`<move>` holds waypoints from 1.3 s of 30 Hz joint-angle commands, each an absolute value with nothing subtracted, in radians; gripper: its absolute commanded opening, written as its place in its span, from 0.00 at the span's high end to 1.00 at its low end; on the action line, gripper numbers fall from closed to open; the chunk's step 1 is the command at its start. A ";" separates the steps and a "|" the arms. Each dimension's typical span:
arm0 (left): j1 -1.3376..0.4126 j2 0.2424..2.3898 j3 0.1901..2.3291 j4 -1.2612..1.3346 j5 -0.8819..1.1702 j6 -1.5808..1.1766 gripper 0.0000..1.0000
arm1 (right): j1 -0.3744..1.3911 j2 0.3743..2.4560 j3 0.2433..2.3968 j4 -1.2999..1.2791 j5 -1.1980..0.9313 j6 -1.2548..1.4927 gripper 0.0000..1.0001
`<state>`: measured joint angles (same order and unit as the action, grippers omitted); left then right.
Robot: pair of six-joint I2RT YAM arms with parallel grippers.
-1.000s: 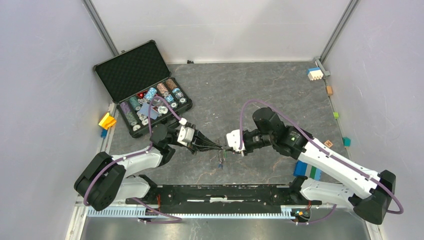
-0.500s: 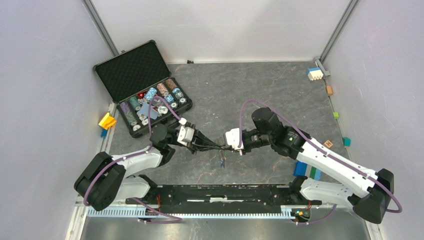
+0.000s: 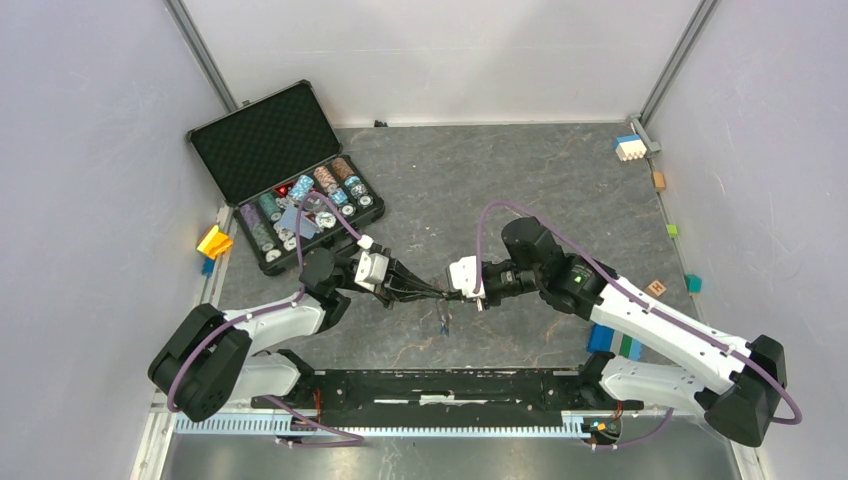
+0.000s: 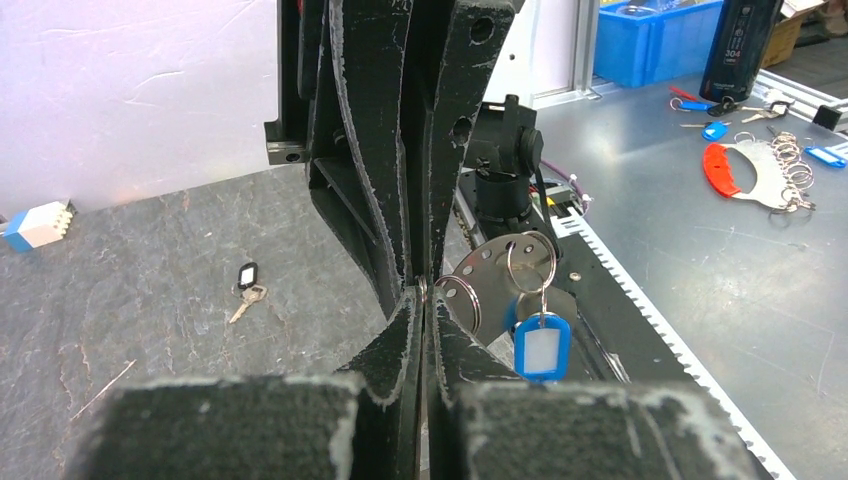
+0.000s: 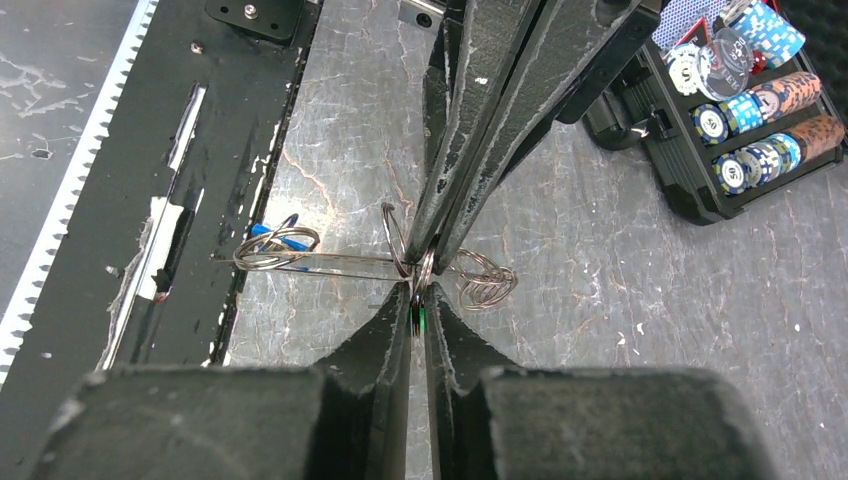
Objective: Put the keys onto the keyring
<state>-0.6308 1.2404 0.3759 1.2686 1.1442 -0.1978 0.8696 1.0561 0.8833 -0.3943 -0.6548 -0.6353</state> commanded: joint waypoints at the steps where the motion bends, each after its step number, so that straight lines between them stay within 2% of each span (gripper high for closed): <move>1: -0.637 1.226 0.391 1.332 1.121 -0.227 0.98 | 0.865 1.052 0.884 -0.349 -0.663 -0.620 0.88; 27: -0.637 1.229 0.388 1.326 1.116 -0.216 0.98 | 0.839 1.030 0.882 -0.344 -0.722 -0.600 0.83; 39: -0.637 1.226 0.387 1.327 1.116 -0.219 0.98 | 0.833 1.038 0.871 -0.329 -0.713 -0.591 0.85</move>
<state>-0.6308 1.2404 0.3759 1.2743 1.1282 -0.2001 0.8356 1.0458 0.8791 -0.3683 -0.7074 -0.6052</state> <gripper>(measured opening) 0.034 0.156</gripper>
